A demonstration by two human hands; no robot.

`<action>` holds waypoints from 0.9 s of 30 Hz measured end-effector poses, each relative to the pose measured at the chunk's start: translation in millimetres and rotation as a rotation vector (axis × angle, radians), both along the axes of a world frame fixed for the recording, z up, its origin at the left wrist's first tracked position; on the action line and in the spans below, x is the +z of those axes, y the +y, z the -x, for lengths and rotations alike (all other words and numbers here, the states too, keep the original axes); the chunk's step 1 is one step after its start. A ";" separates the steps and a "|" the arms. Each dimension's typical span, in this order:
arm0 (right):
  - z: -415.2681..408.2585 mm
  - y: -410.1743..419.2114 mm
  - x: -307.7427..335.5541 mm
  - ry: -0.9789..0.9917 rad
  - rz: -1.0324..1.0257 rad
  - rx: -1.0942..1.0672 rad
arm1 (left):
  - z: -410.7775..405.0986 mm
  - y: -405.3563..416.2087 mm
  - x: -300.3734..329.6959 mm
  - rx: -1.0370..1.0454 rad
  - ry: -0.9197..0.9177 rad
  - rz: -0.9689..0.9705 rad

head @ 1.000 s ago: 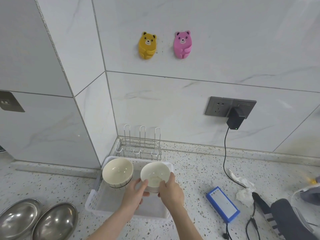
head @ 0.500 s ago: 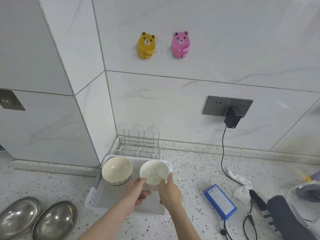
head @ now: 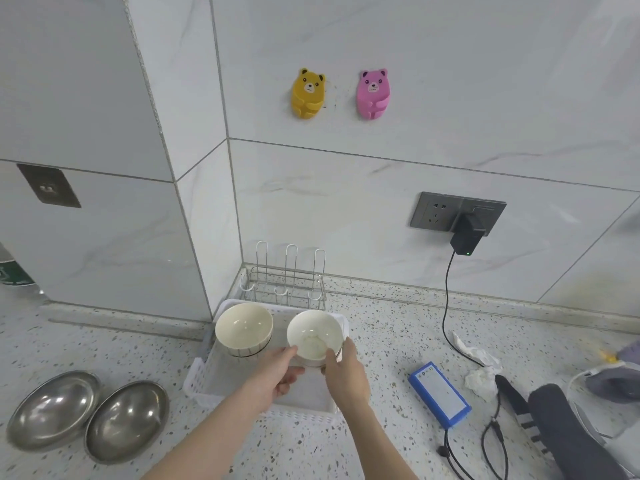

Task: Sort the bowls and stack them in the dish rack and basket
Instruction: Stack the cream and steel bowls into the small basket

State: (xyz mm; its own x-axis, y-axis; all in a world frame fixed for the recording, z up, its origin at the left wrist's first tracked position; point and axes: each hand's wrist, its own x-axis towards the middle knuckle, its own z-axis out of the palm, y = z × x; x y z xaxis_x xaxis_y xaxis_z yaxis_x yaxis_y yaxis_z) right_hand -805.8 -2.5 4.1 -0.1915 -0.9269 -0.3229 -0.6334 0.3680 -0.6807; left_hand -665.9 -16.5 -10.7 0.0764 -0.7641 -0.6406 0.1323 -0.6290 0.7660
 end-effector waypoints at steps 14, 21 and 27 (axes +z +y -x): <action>-64.4 71.9 14.0 -0.394 0.188 -0.011 | -118.0 85.0 24.2 0.313 0.060 0.178; -131.8 91.2 8.1 -0.391 0.026 0.137 | -207.0 126.5 14.0 0.511 0.079 0.146; -194.5 104.3 -7.7 -0.289 -0.164 0.186 | -275.8 153.4 -4.3 0.585 -0.102 0.061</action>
